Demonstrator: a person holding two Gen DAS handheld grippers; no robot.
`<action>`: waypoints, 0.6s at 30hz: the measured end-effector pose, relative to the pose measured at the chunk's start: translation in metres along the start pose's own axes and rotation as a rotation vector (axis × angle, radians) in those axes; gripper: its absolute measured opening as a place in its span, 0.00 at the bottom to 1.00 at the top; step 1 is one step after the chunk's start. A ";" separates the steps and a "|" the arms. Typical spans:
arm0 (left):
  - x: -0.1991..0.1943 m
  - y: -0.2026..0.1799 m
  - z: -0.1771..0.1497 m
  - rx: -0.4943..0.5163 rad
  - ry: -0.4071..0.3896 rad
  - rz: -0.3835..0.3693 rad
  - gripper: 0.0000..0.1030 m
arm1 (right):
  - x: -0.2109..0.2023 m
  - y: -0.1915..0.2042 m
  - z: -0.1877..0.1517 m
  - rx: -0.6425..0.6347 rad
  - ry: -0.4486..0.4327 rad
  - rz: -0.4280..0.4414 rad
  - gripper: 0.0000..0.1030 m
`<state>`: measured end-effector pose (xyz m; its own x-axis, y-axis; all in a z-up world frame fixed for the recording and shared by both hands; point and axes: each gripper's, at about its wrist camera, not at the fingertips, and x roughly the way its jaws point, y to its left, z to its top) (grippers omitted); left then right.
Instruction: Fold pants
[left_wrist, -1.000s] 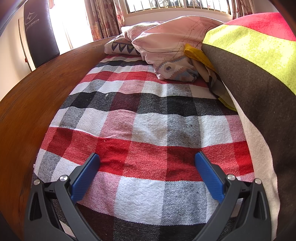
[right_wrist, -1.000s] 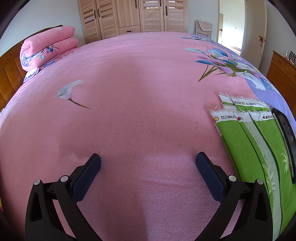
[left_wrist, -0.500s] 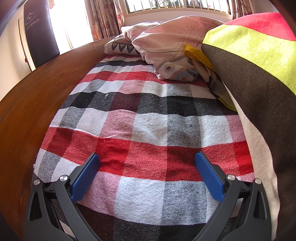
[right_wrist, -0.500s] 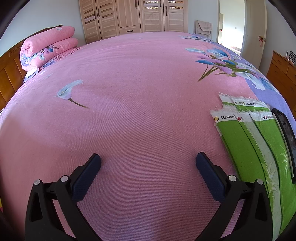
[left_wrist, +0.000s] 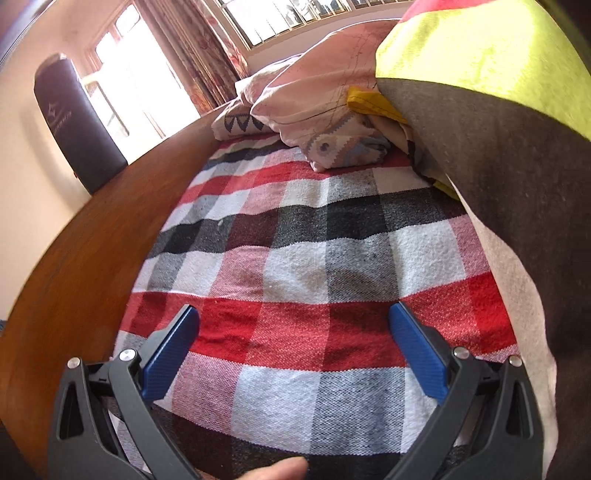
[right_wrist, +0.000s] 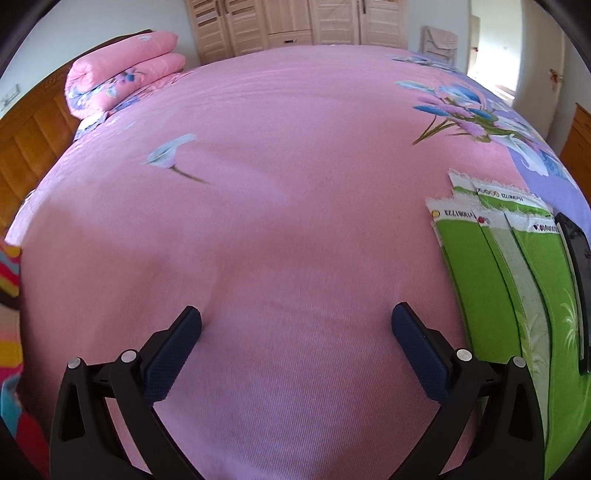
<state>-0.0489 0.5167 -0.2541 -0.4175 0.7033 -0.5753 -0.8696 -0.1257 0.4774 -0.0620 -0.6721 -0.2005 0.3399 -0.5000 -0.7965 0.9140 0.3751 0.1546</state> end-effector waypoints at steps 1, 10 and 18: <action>-0.001 -0.002 0.000 0.009 -0.005 0.015 0.99 | -0.010 -0.002 -0.008 0.000 -0.002 0.028 0.96; -0.056 0.098 0.046 -0.112 -0.156 -0.188 0.99 | -0.178 0.034 -0.029 0.009 -0.346 0.294 0.96; -0.323 0.200 0.058 -0.199 -0.748 -0.709 0.99 | -0.362 0.188 -0.120 -0.514 -0.593 0.807 0.96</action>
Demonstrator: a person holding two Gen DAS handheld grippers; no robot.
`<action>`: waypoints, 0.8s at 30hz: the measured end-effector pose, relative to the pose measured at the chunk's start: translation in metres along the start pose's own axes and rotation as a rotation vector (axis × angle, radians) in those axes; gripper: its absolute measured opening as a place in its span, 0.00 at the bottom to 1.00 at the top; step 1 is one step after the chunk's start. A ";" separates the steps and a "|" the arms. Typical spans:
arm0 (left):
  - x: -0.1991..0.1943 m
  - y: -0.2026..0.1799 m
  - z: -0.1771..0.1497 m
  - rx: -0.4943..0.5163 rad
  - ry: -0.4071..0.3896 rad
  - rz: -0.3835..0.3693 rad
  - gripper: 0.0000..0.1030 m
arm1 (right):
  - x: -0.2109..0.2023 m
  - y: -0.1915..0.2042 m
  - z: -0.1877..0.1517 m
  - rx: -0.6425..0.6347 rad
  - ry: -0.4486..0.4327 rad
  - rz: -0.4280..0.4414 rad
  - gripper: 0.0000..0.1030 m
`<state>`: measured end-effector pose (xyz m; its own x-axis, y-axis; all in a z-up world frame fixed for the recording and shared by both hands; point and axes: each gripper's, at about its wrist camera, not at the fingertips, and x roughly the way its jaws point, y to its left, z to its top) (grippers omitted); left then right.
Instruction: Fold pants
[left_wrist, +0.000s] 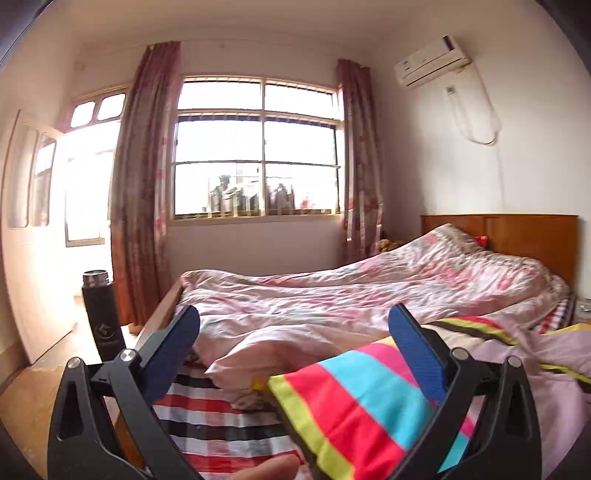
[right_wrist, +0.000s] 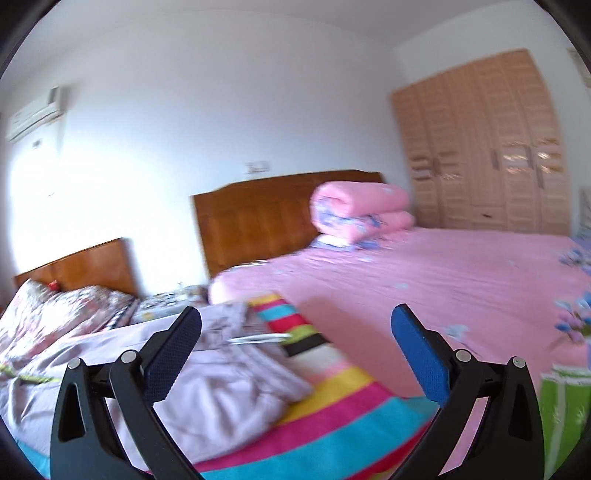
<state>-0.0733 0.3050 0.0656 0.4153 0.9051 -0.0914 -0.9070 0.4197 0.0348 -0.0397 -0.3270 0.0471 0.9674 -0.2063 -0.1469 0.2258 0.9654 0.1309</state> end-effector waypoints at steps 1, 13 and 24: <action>-0.025 -0.023 0.012 0.000 0.008 -0.116 0.99 | 0.001 0.024 0.000 -0.015 0.029 0.062 0.96; -0.254 -0.210 -0.050 0.397 0.247 -0.982 0.99 | -0.018 0.142 -0.046 -0.193 0.253 0.241 0.96; -0.250 -0.181 -0.057 0.338 0.294 -0.994 0.99 | -0.030 0.154 -0.053 -0.217 0.209 0.254 0.96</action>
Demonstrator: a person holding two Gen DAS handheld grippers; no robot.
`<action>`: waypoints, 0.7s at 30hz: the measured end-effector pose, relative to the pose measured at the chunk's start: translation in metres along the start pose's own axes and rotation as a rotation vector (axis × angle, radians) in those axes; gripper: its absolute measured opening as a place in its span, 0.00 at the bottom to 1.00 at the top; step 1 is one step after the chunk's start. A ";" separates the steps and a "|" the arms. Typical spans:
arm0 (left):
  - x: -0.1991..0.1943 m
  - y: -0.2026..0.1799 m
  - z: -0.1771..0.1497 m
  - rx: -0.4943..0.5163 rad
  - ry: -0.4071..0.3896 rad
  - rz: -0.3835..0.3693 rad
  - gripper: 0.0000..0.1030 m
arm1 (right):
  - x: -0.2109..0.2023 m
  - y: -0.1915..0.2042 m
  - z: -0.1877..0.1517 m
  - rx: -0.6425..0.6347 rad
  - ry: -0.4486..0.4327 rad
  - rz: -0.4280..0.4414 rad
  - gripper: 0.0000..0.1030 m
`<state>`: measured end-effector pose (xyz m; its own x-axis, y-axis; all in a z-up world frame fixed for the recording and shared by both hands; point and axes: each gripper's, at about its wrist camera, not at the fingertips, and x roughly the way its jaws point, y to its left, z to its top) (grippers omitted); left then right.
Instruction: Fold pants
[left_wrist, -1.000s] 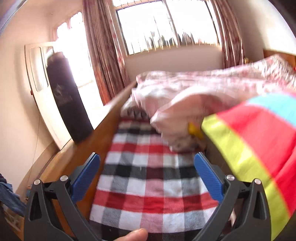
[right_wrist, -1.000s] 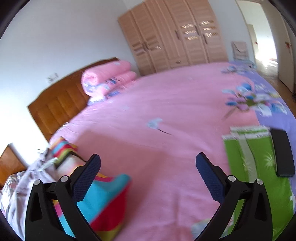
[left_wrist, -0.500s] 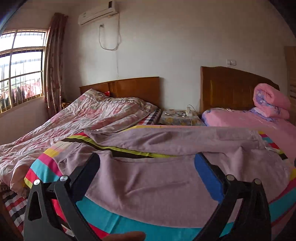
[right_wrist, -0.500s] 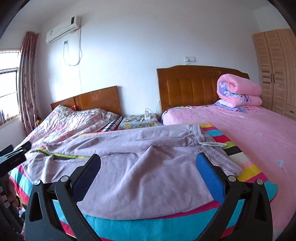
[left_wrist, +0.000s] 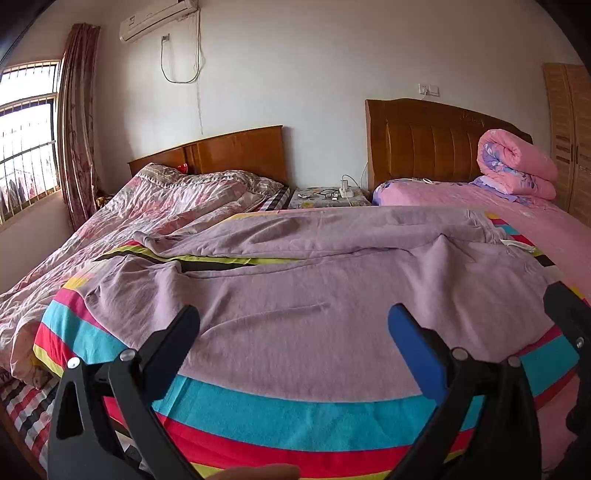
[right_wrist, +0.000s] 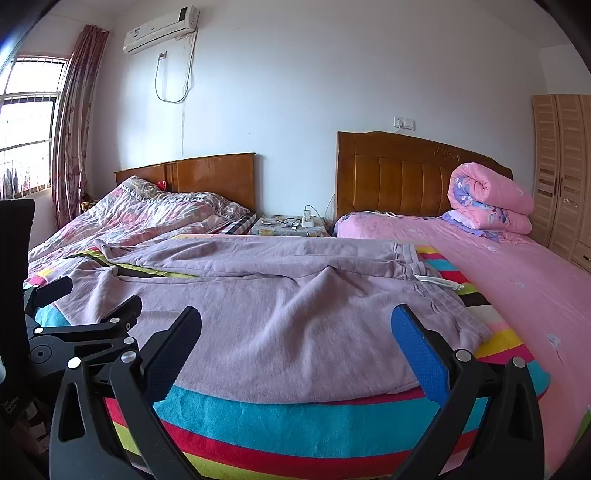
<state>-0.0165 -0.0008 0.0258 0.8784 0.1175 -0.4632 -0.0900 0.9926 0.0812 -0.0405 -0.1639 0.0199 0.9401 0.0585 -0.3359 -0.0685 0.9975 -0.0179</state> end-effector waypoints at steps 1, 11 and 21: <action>0.000 0.001 -0.001 -0.005 0.003 -0.009 0.99 | 0.001 -0.001 0.000 0.004 0.001 -0.001 0.96; 0.004 0.008 -0.003 -0.023 0.030 -0.026 0.99 | 0.005 -0.003 -0.003 0.004 0.023 0.007 0.96; 0.007 0.011 -0.005 -0.028 0.041 -0.028 0.99 | 0.007 -0.003 -0.004 0.007 0.028 0.008 0.96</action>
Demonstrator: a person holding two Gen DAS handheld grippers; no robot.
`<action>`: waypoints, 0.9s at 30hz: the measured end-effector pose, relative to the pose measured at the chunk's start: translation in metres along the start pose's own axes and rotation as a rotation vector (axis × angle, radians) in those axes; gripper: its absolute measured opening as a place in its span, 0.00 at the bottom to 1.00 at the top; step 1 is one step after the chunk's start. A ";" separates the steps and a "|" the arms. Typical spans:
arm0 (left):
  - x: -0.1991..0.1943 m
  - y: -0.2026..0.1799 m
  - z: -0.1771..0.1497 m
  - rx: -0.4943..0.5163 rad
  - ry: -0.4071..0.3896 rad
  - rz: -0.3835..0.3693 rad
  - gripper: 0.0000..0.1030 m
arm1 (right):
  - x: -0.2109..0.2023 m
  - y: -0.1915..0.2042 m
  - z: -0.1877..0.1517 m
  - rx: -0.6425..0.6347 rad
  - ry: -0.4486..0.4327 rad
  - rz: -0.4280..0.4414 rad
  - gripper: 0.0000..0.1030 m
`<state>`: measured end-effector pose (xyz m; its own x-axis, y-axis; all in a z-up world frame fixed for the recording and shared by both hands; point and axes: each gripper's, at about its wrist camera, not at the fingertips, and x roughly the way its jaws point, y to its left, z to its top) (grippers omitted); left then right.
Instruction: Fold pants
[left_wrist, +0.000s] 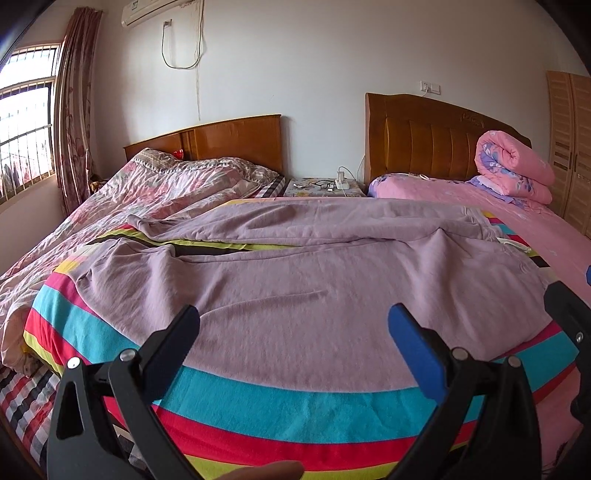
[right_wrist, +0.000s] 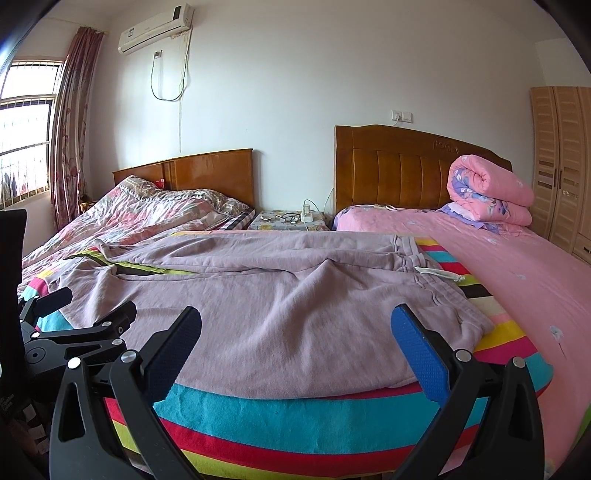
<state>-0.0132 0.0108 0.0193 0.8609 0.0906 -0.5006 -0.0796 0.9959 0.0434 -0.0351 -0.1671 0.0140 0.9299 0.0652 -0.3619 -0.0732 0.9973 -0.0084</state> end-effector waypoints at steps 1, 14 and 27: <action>0.000 0.000 0.000 0.000 0.001 0.000 0.99 | 0.000 0.000 0.000 0.000 0.001 0.001 0.96; 0.002 0.004 -0.002 -0.006 0.016 -0.001 0.99 | 0.003 0.000 -0.004 0.005 0.011 0.007 0.96; 0.006 0.011 -0.003 -0.043 0.030 -0.006 0.99 | 0.008 0.006 -0.008 -0.015 0.042 0.007 0.96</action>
<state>-0.0108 0.0227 0.0143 0.8462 0.0836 -0.5263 -0.0961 0.9954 0.0036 -0.0312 -0.1606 0.0033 0.9136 0.0708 -0.4005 -0.0859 0.9961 -0.0199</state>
